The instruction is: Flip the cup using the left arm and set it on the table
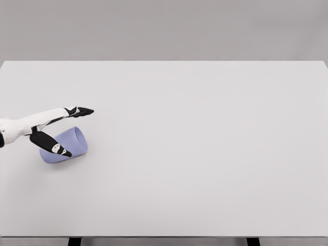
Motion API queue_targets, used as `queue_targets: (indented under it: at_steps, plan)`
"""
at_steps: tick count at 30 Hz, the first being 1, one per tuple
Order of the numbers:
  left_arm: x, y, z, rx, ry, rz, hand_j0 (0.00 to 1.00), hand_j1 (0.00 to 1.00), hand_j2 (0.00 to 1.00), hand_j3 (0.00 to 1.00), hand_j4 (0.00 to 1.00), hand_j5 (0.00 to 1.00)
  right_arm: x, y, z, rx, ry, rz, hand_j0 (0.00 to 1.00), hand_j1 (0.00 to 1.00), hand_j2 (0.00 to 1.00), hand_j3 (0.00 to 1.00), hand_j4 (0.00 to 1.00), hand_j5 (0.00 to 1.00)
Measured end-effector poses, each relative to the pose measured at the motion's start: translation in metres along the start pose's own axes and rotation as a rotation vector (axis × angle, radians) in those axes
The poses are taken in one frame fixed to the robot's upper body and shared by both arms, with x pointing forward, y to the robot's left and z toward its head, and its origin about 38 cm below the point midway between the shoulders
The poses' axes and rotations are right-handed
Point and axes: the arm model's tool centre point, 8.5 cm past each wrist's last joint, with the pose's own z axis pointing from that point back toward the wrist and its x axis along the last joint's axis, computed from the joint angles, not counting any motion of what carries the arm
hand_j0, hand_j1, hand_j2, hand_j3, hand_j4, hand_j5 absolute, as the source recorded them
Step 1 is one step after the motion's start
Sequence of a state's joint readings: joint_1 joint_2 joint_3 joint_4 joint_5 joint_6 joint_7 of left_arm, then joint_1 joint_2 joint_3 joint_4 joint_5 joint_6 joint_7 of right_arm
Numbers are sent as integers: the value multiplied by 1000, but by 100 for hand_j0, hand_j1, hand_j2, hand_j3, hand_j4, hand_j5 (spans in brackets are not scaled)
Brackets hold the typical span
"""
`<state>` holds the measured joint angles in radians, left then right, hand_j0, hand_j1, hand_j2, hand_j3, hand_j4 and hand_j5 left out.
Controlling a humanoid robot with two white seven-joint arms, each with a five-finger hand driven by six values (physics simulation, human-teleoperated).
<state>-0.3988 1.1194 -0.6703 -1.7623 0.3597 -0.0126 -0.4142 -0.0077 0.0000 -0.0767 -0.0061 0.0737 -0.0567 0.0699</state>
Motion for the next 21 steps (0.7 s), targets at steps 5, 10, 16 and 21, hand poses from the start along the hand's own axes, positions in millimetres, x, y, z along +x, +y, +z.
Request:
queue_targets:
  at_steps: [5, 10, 16, 21]
  plan:
    - [-6, -7, -2, -11, 32, -6, 100, 100, 100, 100, 100, 100, 0, 0, 0, 0, 0, 0, 100, 100, 100, 100, 100, 100]
    - [-10, -8, -4, -13, 73, -15, 100, 100, 100, 100, 100, 100, 0, 0, 0, 0, 0, 0, 100, 100, 100, 100, 100, 100]
    - [-12, -14, -11, -14, 96, -21, 100, 100, 100, 100, 100, 100, 0, 0, 0, 0, 0, 0, 100, 100, 100, 100, 100, 100]
    - [-13, -15, -15, 3, 114, -26, 100, 100, 100, 100, 100, 100, 0, 0, 0, 0, 0, 0, 100, 100, 100, 100, 100, 100]
